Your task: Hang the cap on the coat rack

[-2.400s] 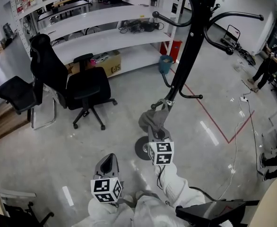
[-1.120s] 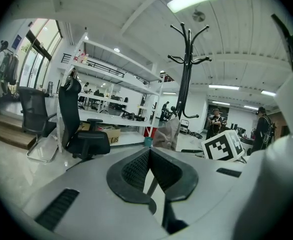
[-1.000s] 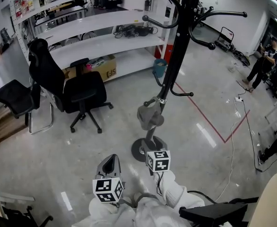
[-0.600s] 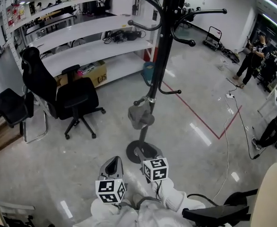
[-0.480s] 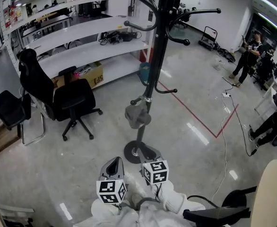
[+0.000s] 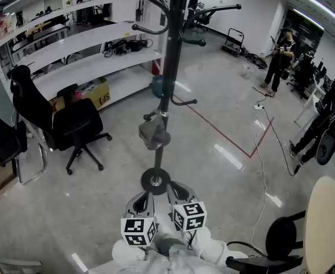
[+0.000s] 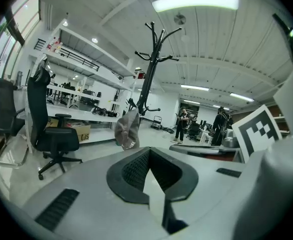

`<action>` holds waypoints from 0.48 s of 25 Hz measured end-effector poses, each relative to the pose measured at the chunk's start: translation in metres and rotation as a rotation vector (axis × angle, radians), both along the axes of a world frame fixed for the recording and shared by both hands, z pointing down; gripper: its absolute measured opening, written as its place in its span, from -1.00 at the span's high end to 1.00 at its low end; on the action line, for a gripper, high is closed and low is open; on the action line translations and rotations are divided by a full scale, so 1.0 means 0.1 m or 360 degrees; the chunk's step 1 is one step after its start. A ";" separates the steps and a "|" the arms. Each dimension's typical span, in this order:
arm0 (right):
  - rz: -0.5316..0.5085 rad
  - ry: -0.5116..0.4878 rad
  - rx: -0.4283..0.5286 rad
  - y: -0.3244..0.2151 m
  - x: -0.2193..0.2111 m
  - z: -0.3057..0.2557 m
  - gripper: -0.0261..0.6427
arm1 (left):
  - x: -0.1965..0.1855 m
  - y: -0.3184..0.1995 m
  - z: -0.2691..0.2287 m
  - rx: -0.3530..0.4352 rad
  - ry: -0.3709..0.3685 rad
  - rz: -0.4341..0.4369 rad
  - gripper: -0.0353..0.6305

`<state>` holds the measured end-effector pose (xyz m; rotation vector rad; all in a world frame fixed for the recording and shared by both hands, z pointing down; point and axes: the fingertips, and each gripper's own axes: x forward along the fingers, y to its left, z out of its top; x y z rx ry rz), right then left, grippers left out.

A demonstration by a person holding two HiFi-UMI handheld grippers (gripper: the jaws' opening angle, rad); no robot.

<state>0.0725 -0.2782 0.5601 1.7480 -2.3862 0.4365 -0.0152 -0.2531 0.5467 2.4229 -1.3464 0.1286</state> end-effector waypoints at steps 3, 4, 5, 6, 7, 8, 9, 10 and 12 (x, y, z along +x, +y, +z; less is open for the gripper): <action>0.0010 -0.0016 0.0028 0.07 0.01 -0.07 0.79 | 0.04 0.05 -0.03 0.0013 -0.0012 0.0009 0.90; 0.0006 -0.0022 0.0034 0.10 0.00 -0.09 0.79 | 0.04 0.07 -0.03 0.0016 -0.0018 0.0003 0.90; 0.0000 -0.0027 0.0039 0.13 0.00 -0.10 0.79 | 0.04 0.07 -0.03 0.0017 -0.0024 -0.0005 0.90; -0.0007 -0.0031 0.0039 0.15 0.00 -0.11 0.79 | 0.05 0.08 -0.04 0.0016 -0.0029 -0.0016 0.90; -0.0013 -0.0033 0.0038 0.18 0.01 -0.12 0.79 | 0.06 0.09 -0.04 0.0012 -0.0030 -0.0027 0.90; -0.0023 -0.0035 0.0038 0.20 0.03 -0.13 0.79 | 0.08 0.10 -0.06 0.0012 -0.0028 -0.0037 0.90; -0.0034 -0.0036 0.0043 0.23 0.03 -0.15 0.79 | 0.09 0.11 -0.08 0.0013 -0.0028 -0.0046 0.90; -0.0045 -0.0033 0.0052 0.25 0.03 -0.17 0.79 | 0.10 0.12 -0.08 0.0014 -0.0033 -0.0055 0.90; -0.0054 -0.0013 0.0069 0.28 0.04 -0.19 0.79 | 0.11 0.14 -0.08 0.0009 -0.0043 -0.0070 0.90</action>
